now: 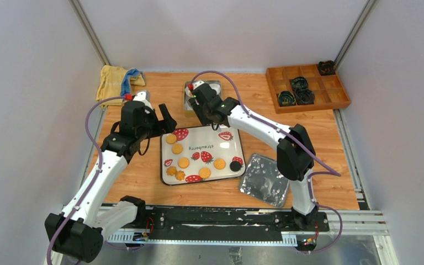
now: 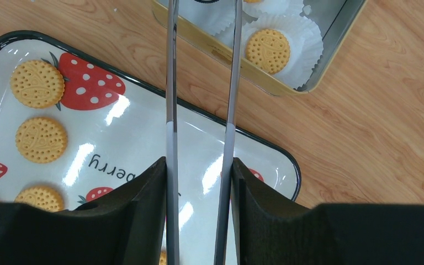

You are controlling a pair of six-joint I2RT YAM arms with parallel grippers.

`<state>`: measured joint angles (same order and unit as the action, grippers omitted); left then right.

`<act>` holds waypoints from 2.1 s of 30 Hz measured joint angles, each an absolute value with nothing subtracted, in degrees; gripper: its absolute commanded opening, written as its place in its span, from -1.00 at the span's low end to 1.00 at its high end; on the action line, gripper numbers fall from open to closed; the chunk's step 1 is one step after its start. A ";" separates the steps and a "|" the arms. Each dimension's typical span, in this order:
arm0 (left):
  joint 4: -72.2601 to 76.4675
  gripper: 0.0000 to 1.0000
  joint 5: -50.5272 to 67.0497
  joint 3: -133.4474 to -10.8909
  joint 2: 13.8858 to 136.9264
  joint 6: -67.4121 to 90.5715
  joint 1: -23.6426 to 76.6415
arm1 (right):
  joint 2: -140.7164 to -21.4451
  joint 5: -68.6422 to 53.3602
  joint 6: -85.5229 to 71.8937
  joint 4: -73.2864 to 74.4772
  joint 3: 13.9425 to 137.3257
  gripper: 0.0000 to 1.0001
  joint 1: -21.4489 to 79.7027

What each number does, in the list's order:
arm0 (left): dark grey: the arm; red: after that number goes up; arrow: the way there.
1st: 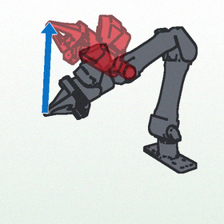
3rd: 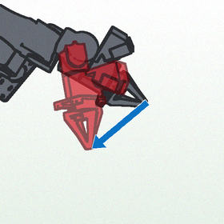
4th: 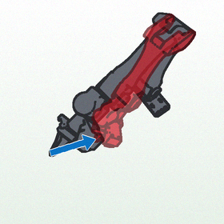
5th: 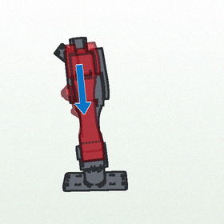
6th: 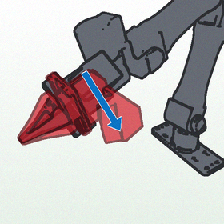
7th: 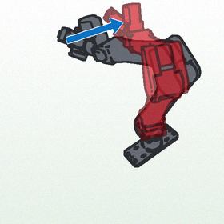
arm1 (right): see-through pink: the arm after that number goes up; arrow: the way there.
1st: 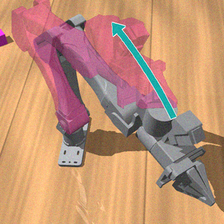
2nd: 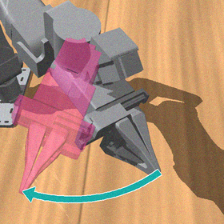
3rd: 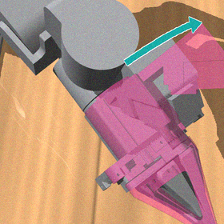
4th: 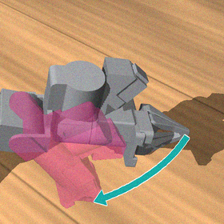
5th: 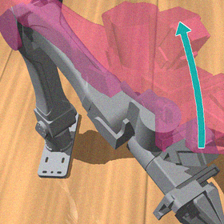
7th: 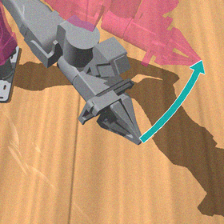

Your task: Pack the cookies

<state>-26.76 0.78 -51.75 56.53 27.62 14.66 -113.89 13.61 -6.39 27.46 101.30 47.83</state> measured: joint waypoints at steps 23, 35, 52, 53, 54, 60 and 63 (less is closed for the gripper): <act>-26.79 0.93 0.78 -51.75 56.84 27.40 14.66 | -118.26 10.50 -6.66 26.92 103.61 0.12 47.05; -26.79 0.94 0.78 -51.75 56.84 27.42 14.66 | -112.40 11.49 -7.88 24.69 97.34 -0.04 46.85; -23.94 0.50 1.06 -51.75 62.26 28.40 16.32 | -79.02 21.37 -12.67 21.56 68.86 -0.41 46.15; -23.86 0.49 1.08 -51.75 62.61 28.49 16.84 | -78.85 21.52 -13.67 22.17 67.09 -0.42 45.39; -23.79 0.48 1.08 -51.75 62.92 28.51 17.32 | -78.85 21.65 -14.37 22.63 65.87 -0.43 44.56; -23.66 0.58 1.02 -51.75 63.70 28.73 19.29 | -80.90 20.88 -18.59 24.91 60.07 -0.44 35.40; -23.66 0.62 0.91 -51.75 63.70 28.77 19.62 | -84.55 20.49 -18.96 24.25 60.10 -0.44 31.75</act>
